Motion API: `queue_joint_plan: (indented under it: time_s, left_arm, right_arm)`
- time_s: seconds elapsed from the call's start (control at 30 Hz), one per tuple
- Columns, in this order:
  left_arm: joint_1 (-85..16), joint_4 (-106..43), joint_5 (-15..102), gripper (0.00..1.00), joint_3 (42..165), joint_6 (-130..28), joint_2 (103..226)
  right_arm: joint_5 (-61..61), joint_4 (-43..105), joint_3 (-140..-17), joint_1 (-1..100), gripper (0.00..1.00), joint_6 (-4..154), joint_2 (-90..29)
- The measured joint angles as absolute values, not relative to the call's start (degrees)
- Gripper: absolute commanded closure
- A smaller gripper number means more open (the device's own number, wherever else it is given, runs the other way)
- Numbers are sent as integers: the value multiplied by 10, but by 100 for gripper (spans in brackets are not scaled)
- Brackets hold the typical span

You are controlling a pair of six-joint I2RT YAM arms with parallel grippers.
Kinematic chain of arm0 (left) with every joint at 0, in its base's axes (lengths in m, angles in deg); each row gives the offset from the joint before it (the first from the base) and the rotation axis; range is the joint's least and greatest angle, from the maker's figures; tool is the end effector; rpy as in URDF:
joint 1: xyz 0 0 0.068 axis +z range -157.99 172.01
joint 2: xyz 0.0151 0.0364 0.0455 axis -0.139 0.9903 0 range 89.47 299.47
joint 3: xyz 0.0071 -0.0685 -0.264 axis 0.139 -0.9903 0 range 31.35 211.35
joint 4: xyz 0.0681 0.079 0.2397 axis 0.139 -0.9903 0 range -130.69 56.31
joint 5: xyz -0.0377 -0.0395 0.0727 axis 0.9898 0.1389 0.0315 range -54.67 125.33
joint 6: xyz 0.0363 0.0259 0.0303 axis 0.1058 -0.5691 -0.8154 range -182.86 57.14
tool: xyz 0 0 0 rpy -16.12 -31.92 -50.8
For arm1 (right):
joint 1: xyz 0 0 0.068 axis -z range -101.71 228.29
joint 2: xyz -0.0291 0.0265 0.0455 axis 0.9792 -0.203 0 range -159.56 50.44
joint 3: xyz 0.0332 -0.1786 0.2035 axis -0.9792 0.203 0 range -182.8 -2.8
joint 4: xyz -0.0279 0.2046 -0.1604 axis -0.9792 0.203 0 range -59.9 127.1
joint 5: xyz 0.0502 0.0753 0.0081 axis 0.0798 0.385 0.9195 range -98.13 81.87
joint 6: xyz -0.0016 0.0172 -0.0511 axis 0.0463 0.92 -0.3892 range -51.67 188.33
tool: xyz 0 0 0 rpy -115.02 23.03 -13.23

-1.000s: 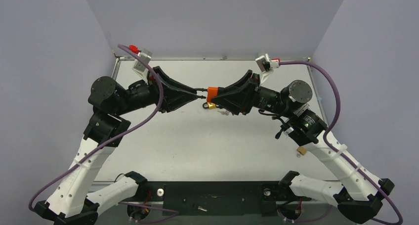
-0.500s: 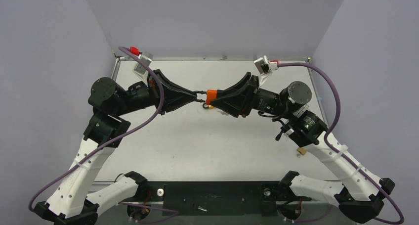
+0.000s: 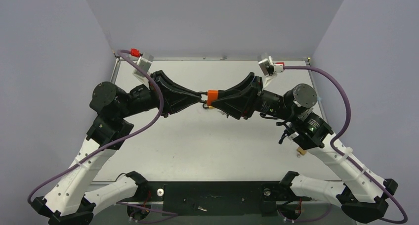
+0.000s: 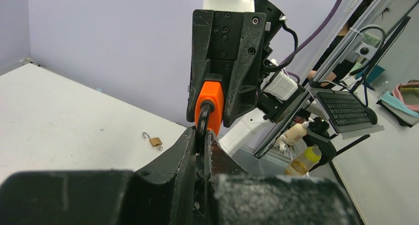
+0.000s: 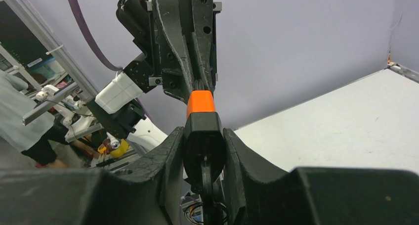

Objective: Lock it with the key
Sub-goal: Lock the lock.

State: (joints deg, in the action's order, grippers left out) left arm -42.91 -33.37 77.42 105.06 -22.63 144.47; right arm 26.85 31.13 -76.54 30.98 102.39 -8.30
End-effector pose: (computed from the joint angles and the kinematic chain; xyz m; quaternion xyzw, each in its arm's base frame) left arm 0.1309 -0.1205 0.4980 0.2670 0.5547 -0.6286 0.4752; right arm 0.1234 0.1641 0.4853 -0.3029 0.5562 0.6302 0.4491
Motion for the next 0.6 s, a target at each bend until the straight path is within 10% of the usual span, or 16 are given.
queue_joint_plan:
  time_s: [0.6]
  left_arm:
    - [-482,-310,700,100,1055,-234,1456]
  right_arm:
    - [248,305,-786,306,100,1011,-83]
